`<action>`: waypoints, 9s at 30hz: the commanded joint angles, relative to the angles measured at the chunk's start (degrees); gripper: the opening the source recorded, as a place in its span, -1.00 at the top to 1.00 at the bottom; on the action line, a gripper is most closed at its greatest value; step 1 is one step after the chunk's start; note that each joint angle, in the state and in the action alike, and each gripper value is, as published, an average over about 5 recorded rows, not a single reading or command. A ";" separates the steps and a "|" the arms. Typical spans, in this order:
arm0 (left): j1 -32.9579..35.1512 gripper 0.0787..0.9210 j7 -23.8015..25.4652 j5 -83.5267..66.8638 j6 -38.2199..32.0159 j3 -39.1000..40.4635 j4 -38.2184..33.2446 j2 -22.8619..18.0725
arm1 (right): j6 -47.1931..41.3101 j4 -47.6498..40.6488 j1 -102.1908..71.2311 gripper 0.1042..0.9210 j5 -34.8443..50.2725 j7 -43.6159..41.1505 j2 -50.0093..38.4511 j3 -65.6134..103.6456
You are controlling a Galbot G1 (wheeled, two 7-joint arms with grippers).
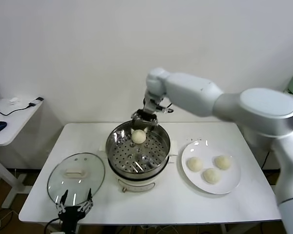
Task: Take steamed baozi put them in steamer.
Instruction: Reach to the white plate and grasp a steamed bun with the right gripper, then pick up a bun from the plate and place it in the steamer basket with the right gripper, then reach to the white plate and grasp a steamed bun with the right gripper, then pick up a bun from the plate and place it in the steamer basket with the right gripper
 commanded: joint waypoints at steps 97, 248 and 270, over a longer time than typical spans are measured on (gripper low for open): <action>-0.10 -0.77 0.21 0.98 0.38 1.31 -2.31 0.30 | -61.83 24.40 6.64 -0.32 48.68 27.29 7.58 -7.53; 1.26 -0.77 0.21 3.69 0.39 1.71 -2.21 -1.34 | -3.14 20.21 -10.06 -0.22 -17.00 7.30 5.69 -0.87; 1.37 -0.77 0.10 3.82 0.15 2.36 -1.96 -1.22 | -5.74 11.72 9.34 -0.76 9.38 -0.68 -6.51 -2.85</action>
